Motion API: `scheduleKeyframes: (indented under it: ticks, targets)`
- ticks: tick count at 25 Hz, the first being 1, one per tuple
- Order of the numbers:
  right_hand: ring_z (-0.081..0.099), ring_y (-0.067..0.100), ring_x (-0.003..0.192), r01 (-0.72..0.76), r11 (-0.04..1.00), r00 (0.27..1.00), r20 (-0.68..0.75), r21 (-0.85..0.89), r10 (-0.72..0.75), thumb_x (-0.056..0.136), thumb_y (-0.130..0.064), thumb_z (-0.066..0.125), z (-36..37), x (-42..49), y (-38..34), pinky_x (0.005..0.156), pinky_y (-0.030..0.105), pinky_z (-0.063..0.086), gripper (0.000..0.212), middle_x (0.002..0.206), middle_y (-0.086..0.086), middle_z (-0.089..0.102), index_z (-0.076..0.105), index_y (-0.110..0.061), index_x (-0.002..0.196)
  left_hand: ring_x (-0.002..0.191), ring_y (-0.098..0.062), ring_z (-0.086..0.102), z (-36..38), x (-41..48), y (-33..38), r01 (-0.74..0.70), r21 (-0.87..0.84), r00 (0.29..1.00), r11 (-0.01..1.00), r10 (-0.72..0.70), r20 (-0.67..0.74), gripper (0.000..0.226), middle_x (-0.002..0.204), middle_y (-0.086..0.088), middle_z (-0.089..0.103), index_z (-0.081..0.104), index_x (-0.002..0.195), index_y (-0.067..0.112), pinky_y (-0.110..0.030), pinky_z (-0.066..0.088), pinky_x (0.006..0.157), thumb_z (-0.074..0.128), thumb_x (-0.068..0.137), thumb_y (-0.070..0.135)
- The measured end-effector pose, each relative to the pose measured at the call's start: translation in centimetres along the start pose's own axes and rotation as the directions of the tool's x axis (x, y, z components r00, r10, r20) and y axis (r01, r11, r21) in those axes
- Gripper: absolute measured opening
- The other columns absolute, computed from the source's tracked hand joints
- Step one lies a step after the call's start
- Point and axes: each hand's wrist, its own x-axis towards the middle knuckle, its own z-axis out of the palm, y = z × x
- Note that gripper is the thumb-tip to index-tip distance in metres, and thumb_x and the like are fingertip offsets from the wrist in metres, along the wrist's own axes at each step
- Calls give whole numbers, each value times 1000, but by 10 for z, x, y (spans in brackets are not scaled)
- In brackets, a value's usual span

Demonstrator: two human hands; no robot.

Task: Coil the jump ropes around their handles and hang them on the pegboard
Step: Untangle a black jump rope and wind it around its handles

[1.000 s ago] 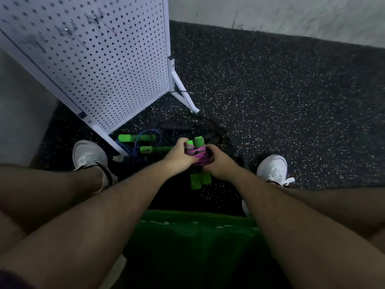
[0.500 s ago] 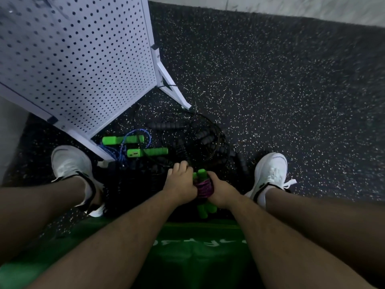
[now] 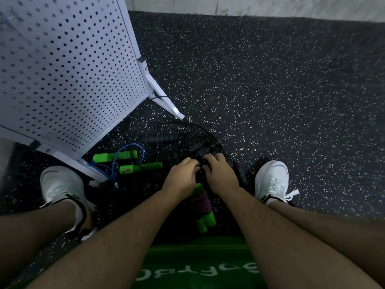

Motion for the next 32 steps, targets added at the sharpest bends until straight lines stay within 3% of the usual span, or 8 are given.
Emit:
scheduleKeyframes:
  ticks: [5,12,16,20,23,25,28,32]
  targets:
    - [58,29,108,94,994,976,-201,50,-83,103,-22,44,-42,20,-24,87,40,47,33,122,7,62,59,-16,131,92,-18,58,-44,9,8,-114,-58,970,992,98,-224,25,103,1,59,66,113,11,-37,48,81,47,106,26]
    - [59,24,70,276,961,938,-214,-25,-275,106,-32,45,-161,14,-89,59,32,38,28,84,5,65,63,-12,97,84,-11,59,-140,3,51,-197,-99,912,975,146,-382,27,92,6,62,66,112,15,-30,48,75,44,107,30]
    - [64,20,64,374,927,889,-271,-32,-368,106,-34,47,-252,-5,-139,57,38,52,31,82,3,70,66,-12,97,79,-16,64,-204,-7,95,-279,-136,869,951,189,-458,32,83,2,65,65,103,15,-38,53,70,40,107,35]
    - [68,10,67,421,902,848,-392,94,-356,104,-31,51,-330,-31,-185,59,21,51,27,78,-3,72,68,-12,99,84,-7,65,-261,-20,134,-301,-224,881,927,181,-437,31,90,6,67,62,112,19,-21,50,78,36,109,36]
    - [69,12,62,473,813,836,-463,339,-293,104,-27,52,-359,-51,-206,61,25,57,24,72,0,73,68,-11,96,94,-8,65,-291,-24,142,-241,-163,934,957,183,-306,24,97,8,68,57,117,24,-30,48,88,36,109,31]
    - [66,13,58,492,733,845,-460,471,-272,105,-25,51,-359,-62,-214,59,28,55,25,69,2,72,68,-11,94,94,-12,66,-302,-26,152,-220,-186,948,958,164,-274,21,97,5,68,56,121,23,-27,48,84,39,109,25]
    - [61,11,55,502,673,854,-437,544,-283,105,-25,51,-353,-67,-223,53,24,52,27,65,1,69,69,-7,94,73,0,63,-307,-29,168,-230,-167,941,959,175,-290,17,100,-1,66,56,122,24,-11,42,59,49,107,26]
    - [57,8,50,498,611,861,-434,616,-264,104,-28,54,-357,-61,-231,50,22,49,29,61,-1,65,70,-5,97,82,-8,69,-308,-30,171,-229,-163,947,960,181,-264,12,97,-1,69,63,112,26,-16,43,68,59,102,31]
